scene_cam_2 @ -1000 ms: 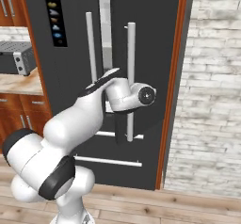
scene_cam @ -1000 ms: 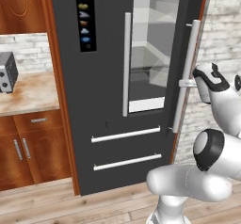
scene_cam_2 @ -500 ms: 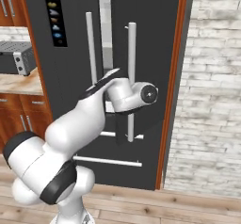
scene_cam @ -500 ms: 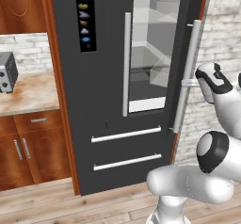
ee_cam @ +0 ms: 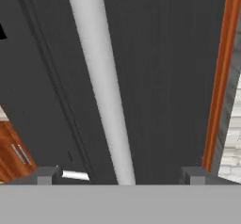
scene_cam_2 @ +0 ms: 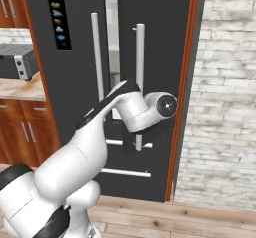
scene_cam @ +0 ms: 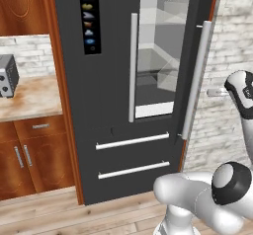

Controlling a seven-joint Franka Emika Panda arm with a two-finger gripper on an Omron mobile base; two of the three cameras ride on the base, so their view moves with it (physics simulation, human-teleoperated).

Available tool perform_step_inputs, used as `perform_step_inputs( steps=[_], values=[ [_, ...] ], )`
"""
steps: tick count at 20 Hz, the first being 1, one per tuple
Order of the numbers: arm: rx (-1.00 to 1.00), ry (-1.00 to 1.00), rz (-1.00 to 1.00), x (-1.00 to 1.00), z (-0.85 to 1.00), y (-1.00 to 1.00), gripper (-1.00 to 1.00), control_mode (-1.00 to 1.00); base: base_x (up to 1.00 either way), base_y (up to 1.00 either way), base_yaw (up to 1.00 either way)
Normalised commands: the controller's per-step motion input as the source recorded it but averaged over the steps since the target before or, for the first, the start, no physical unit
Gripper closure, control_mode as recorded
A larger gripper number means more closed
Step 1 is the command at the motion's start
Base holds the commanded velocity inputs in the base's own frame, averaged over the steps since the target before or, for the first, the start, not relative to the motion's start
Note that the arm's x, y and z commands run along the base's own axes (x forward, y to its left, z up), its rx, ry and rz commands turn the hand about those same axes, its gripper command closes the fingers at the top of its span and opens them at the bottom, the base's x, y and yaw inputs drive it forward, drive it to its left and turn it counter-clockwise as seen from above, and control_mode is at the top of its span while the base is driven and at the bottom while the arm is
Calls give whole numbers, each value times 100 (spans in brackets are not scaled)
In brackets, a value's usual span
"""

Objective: Place one of the steaks on the plate and the other in the bowl. Then place the bowl in the fridge.

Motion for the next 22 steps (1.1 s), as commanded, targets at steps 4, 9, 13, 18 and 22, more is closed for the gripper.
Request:
perform_step_inputs(
  steps=[4,9,13,18,22],
  values=[
    [-31,7,-11,-55,3,54,-100,-100,0,0,0],
    [-41,13,-16,-17,10,66,-100,-100,0,0,0],
    [-39,19,-24,-3,1,67,-100,-100,0,0,0],
    [-39,18,-9,19,-7,91,-100,-100,0,0,0],
    [-41,16,-1,53,-19,63,-100,-100,0,0,0]
  ],
)
